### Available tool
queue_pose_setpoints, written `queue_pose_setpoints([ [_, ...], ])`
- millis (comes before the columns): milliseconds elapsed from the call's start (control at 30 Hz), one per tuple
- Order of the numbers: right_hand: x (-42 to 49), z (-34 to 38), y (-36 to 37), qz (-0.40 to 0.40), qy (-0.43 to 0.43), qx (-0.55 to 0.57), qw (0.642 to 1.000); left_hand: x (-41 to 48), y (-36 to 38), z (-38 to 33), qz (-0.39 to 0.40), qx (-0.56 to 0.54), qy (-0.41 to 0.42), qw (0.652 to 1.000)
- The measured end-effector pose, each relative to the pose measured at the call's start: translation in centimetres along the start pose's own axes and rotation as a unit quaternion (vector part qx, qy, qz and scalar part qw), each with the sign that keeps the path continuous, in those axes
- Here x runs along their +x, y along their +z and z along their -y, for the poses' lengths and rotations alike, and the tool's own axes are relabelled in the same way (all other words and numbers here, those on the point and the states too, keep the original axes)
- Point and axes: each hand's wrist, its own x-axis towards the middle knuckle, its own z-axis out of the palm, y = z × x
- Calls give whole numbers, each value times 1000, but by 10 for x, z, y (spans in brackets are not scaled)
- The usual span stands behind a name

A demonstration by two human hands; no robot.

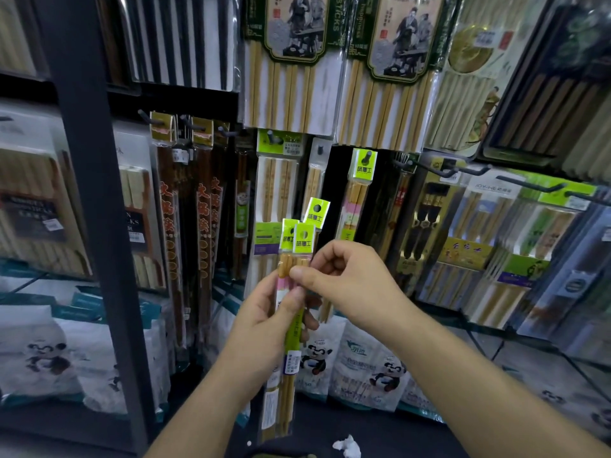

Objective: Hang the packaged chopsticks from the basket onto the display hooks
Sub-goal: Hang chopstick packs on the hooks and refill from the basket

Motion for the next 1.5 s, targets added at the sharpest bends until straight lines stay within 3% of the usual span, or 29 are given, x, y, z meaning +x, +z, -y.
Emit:
queue_pose_setpoints([
  [233,-3,-1,1,-20,34,53,998,-2,5,1,-32,-18,8,999],
  [400,-5,7,-2,-70,-5,-14,997,1,1,0,-68,-15,13,997],
  [567,0,23,-19,-122,-50,23,991,4,-3,2,-126,-21,6,992],
  [733,17,40,-42,-197,-96,46,975,4,-5,3,-129,10,12,992],
  [833,24,44,-46,-222,-80,49,970,4,-5,4,-125,17,7,992],
  [1200,36,36,-46,-228,12,83,970,3,-4,4,-119,-2,-12,993],
  [1400,28,17,-40,-271,11,-31,962,1,-5,3,-94,24,-2,995],
  [1500,17,12,-34,-218,23,-43,975,0,-1,0,-78,9,-2,997],
])
